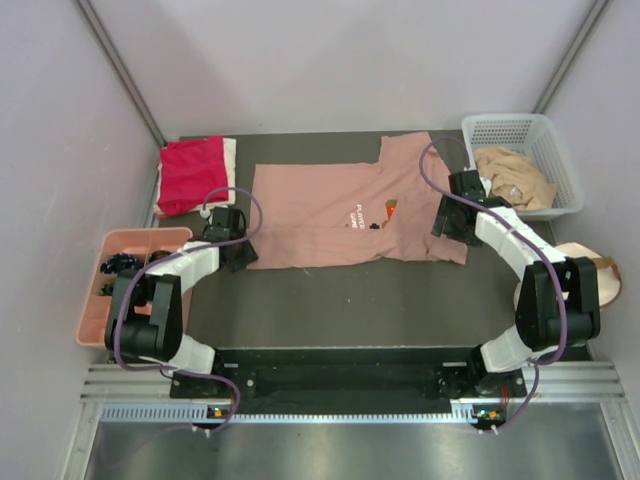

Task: Fold and stack the t-shirts
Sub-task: Fold the flattened tshirt in 1/3 of the way

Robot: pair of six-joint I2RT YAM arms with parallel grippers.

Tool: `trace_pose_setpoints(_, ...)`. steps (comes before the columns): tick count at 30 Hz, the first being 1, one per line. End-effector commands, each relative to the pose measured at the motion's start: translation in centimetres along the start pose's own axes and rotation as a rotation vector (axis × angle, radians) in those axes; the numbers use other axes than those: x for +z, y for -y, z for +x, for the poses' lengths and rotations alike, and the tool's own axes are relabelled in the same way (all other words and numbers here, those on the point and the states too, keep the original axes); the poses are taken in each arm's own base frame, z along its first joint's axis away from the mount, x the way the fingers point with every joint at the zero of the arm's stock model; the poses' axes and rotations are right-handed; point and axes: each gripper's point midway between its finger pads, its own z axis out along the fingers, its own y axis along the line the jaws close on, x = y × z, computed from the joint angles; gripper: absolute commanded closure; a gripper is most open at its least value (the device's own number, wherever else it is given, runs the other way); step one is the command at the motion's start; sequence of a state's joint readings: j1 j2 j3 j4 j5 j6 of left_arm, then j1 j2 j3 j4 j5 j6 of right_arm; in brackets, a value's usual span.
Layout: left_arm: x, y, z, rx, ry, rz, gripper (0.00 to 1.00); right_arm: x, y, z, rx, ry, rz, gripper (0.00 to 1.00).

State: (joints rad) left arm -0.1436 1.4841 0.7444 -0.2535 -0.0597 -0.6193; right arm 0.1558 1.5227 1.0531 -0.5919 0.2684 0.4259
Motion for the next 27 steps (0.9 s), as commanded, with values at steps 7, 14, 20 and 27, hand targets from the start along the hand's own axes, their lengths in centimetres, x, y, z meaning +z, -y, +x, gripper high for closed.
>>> trace_pose_setpoints(7, -0.2, 0.2, -0.7, 0.005, 0.023, 0.003, 1.00, -1.4, 1.0, -0.9, 0.013, 0.054, 0.009, 0.27)
trace_pose_setpoints(14, -0.4, -0.6, -1.5, 0.015, 0.048, -0.055, 1.00, -1.7, 2.2, 0.5, 0.016, 0.041, 0.031, 0.28)
trace_pose_setpoints(20, -0.4, -2.0, -3.2, -0.002, 0.071, -0.133, 1.00, -1.8, 2.4, 1.3, 0.024, 0.027, 0.024, 0.28)
trace_pose_setpoints(27, -0.7, -4.0, -4.7, -0.056, 0.080, -0.179, 1.00, -1.8, 2.1, 1.8, 0.031, 0.013, 0.003, 0.28)
